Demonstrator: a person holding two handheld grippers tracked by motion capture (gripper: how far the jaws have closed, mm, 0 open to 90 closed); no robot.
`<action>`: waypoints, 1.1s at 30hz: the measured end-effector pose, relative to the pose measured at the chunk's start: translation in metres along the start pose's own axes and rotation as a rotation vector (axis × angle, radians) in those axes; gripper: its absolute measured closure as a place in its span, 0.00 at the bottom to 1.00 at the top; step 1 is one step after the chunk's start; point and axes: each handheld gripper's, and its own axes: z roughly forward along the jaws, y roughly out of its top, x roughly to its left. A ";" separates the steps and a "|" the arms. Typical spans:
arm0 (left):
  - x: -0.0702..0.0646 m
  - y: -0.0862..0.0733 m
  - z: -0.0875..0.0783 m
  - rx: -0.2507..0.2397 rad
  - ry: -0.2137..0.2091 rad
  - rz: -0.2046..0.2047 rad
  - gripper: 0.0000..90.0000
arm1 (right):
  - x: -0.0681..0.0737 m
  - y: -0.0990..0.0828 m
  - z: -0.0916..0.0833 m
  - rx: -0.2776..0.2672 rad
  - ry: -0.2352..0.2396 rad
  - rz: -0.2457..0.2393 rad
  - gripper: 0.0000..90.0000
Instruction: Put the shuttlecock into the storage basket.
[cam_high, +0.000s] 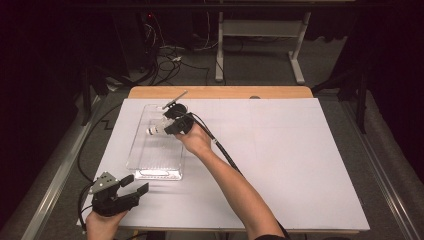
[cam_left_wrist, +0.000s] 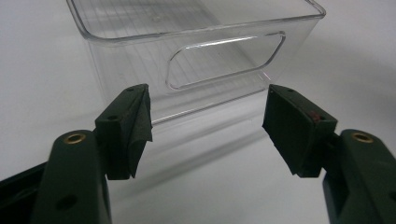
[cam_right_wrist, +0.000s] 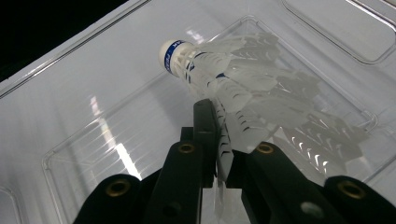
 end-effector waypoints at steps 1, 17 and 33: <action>0.000 0.000 0.000 0.000 0.000 0.000 0.37 | 0.000 0.000 0.001 0.000 0.000 0.003 0.97; 0.000 0.000 0.000 -0.001 -0.001 0.003 0.37 | 0.002 0.000 0.009 0.010 -0.005 0.001 0.97; 0.000 0.000 0.000 0.000 -0.003 0.003 0.37 | 0.003 0.002 0.014 0.054 -0.004 0.014 0.86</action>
